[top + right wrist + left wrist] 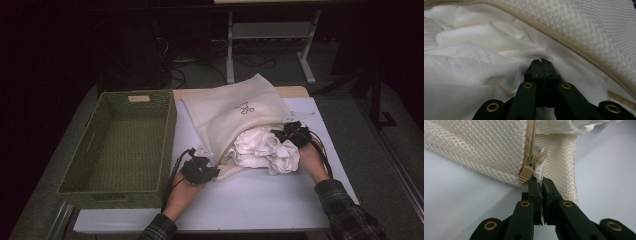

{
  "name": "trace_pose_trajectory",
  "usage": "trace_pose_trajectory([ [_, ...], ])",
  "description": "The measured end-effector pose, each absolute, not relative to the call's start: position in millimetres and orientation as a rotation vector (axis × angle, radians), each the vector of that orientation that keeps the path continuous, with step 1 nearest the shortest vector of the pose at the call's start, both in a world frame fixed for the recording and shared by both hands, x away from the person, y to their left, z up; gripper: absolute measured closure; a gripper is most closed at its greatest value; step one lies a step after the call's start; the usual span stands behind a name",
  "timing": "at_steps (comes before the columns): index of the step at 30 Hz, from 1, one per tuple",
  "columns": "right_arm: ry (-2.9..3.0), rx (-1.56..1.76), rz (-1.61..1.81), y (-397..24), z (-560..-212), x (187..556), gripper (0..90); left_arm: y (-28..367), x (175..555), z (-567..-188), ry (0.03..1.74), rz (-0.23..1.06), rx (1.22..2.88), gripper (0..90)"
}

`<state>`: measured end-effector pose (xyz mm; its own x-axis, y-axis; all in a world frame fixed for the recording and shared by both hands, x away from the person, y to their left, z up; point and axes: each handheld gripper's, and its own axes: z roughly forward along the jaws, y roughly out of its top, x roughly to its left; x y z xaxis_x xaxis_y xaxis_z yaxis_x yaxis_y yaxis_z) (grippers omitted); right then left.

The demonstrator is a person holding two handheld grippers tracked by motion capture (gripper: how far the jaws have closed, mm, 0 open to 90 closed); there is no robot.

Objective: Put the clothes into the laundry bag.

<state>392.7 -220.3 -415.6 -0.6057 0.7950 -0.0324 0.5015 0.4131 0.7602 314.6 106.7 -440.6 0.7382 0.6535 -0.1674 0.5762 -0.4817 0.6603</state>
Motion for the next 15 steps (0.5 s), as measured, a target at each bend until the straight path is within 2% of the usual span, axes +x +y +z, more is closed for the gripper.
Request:
trace_pose_trajectory([
  [8, 2.251, 1.105, 1.009, -216.0, -419.1, 404.5, 88.6, 106.6, 314.8, -440.2, 0.916, 0.137, 2.22, 86.3],
  [15, 2.32, 1.081, 1.114, -238.7, -399.7, 374.7, 65.6, 106.4, 315.2, -440.2, 0.914, 0.139, 2.22, 85.8],
])
